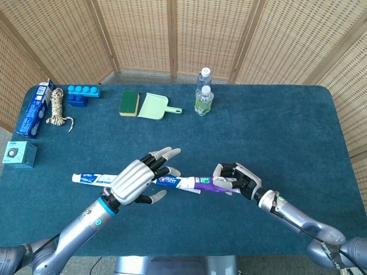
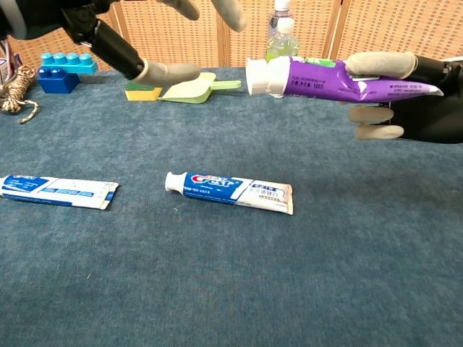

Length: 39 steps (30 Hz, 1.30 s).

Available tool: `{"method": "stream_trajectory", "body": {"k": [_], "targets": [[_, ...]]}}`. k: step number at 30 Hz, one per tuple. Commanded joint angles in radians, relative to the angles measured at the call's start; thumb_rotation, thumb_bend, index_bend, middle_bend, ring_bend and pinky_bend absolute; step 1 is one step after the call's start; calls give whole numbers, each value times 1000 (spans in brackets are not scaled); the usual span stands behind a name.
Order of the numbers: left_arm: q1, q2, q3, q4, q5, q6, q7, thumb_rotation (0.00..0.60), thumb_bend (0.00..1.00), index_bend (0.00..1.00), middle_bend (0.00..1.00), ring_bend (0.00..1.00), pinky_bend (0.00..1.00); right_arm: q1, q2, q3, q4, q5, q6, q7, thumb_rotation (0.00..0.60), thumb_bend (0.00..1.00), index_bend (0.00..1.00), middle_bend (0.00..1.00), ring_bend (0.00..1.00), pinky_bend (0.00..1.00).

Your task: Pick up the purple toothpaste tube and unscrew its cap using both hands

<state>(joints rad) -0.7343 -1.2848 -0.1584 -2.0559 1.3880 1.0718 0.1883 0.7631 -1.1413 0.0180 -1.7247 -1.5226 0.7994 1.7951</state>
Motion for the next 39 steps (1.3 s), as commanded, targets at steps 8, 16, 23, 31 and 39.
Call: {"method": "stream_trajectory", "body": {"k": [8,16,23,31,39], "targets": [[-26,-33,-6,15,-31,-38,14,600,331,281,19,0,144,2,-2,16,-13,-1,-9,-8,600,448,959,737,797,844],[-27,-35,7,1,-30,-43,38,600,331,303,19,0,144,-2,-2,28,-9,11,-17,-1,600,451,960,737,797,844],[-19,-25,19,-10,-21,-36,52,600,330,323,19,0,144,-6,4,37,2,14,-22,29,600,450,959,736,797,844],[-14,-24,26,-4,-20,-36,46,600,331,322,19,0,145,-13,7,38,13,-7,-12,93,600,450,959,737,797,845],[-16,-38,30,3,-16,-42,45,600,331,323,15,0,145,-13,13,45,5,-8,-4,109,600,450,959,736,797,845]]}}
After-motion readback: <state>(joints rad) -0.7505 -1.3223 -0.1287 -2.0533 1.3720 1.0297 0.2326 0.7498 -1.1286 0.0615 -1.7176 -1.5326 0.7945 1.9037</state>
